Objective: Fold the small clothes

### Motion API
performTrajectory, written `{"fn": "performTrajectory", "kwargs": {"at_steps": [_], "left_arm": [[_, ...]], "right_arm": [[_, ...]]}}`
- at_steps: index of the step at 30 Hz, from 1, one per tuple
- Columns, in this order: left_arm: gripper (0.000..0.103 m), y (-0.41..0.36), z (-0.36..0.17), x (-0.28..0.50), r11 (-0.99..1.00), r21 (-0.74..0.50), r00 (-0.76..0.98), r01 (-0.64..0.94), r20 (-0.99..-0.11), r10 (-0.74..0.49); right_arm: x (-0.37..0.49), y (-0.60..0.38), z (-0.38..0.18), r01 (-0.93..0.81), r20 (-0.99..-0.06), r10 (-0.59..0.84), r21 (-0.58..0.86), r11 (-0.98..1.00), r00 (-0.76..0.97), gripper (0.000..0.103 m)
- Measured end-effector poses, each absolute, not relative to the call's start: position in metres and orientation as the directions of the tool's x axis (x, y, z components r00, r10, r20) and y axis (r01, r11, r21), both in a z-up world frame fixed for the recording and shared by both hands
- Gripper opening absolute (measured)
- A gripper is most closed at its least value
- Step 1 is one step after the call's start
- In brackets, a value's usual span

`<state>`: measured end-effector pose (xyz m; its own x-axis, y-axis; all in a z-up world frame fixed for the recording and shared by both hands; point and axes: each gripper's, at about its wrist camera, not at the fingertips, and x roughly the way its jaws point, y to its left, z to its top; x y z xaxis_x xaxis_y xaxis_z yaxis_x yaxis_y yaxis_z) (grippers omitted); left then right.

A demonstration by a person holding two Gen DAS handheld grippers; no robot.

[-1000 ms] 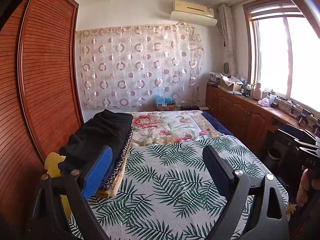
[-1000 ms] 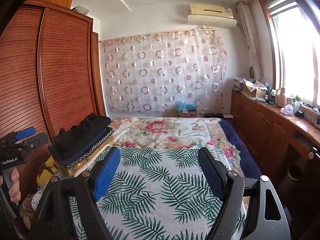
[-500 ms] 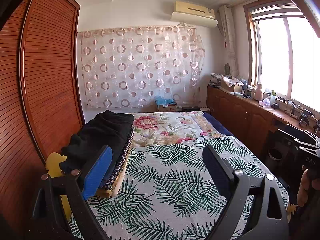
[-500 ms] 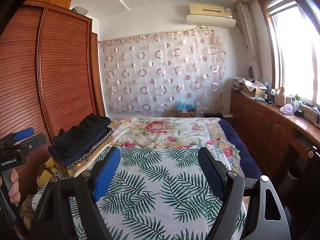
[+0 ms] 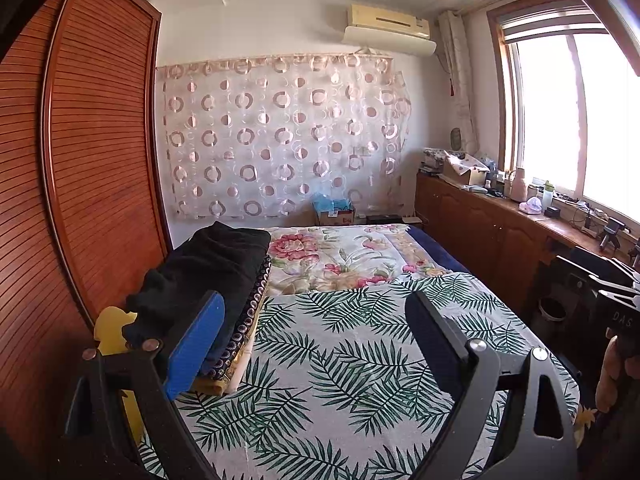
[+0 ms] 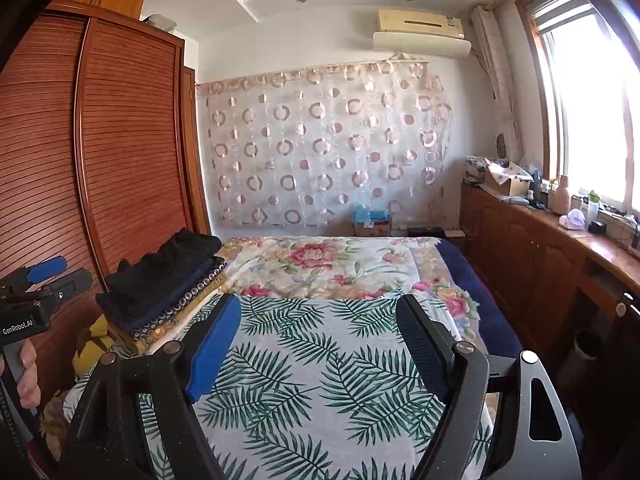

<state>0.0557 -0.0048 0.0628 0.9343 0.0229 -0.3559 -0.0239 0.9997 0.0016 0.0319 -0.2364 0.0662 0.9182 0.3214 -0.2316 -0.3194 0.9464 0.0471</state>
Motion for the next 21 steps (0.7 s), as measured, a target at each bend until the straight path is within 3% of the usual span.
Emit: {"fn": "performTrajectory", "kwargs": {"at_steps": [21], "left_arm": [[0.092, -0.0024, 0.0622, 0.0547, 1.0, 0.009, 0.936, -0.024, -0.351, 0.025]], "right_arm": [[0.0327, -0.2363, 0.0646, -0.321, -0.229, 0.323, 0.048, 0.946, 0.918, 0.081]]}}
